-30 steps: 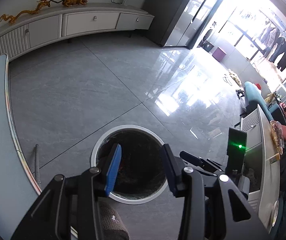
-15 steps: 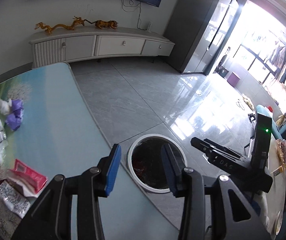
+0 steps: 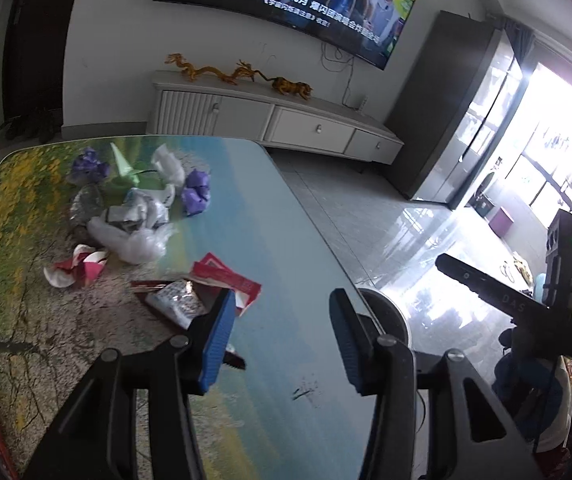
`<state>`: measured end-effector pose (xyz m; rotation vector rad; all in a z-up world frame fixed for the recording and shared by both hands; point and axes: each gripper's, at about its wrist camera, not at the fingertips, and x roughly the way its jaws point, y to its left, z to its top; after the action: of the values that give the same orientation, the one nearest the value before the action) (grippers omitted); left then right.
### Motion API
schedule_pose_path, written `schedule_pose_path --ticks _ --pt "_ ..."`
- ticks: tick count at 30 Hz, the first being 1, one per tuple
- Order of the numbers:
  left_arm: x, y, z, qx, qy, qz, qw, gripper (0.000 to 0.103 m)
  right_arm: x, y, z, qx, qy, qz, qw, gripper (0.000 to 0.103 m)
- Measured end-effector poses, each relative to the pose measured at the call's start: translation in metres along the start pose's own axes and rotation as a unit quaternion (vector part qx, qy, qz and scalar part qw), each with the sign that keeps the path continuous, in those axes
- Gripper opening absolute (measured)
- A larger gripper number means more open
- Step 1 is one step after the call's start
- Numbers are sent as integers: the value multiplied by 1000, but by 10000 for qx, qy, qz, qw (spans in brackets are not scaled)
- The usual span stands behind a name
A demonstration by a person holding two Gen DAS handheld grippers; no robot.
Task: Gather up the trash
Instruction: 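Move both tools back over the wrappers on the table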
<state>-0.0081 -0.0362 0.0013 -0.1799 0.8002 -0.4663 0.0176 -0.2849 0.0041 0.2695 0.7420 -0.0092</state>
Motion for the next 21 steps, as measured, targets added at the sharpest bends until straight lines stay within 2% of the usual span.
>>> schedule_pose_path --ticks 9,21 --pt "-5 44 -19 -491 0 327 9983 47 7 65 -6 -687 127 508 9963 53" --pt "31 67 -23 -786 379 528 9948 47 38 80 -17 -1001 486 969 9890 53"
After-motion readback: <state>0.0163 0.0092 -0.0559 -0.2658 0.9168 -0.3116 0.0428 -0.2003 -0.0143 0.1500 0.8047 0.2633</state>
